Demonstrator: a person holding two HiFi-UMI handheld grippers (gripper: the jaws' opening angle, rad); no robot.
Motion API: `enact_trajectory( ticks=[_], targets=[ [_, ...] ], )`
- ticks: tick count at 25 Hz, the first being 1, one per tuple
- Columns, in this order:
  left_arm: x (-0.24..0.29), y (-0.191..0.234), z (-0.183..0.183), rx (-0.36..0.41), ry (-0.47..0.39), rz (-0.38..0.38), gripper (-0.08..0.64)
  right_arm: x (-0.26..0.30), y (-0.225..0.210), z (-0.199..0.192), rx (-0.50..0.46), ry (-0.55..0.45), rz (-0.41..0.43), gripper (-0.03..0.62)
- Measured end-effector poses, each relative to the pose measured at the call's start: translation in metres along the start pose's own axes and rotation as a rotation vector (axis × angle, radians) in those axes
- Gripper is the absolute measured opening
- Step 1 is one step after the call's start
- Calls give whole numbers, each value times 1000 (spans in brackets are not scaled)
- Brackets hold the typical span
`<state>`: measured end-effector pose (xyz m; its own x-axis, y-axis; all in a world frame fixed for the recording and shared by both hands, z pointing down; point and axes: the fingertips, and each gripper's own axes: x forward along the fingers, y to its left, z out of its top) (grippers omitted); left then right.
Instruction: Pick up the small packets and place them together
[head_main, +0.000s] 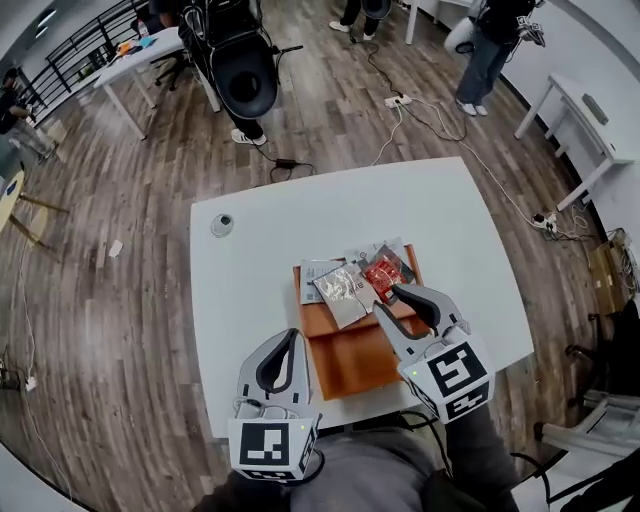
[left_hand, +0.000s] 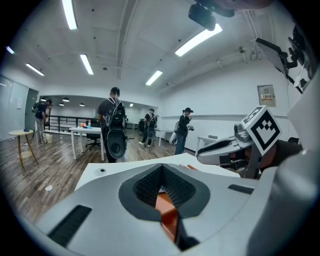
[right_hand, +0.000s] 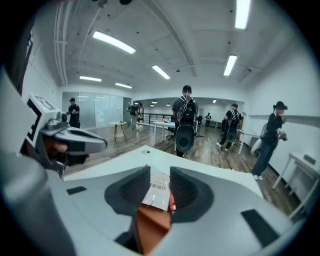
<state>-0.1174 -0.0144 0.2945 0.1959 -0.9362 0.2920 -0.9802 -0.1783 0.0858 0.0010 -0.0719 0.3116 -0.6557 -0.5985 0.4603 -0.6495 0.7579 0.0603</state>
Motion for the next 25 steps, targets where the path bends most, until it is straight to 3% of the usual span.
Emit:
enact_trajectory(
  ticks=[4, 8, 14, 25],
  targets=[
    [-5, -11, 14, 36, -42, -45, -3, -25, 19, 12, 103, -118, 15, 73],
    [-4, -30, 31, 61, -99, -94, -3, -43, 40, 25, 139, -227, 24, 5],
    [-1, -57, 48, 120, -147, -167, -3, -53, 58, 35, 161, -306, -40, 5],
    [-1, -71, 55, 153, -165, -209, -3, -72, 35, 46, 196, -361, -143, 5]
  ],
)
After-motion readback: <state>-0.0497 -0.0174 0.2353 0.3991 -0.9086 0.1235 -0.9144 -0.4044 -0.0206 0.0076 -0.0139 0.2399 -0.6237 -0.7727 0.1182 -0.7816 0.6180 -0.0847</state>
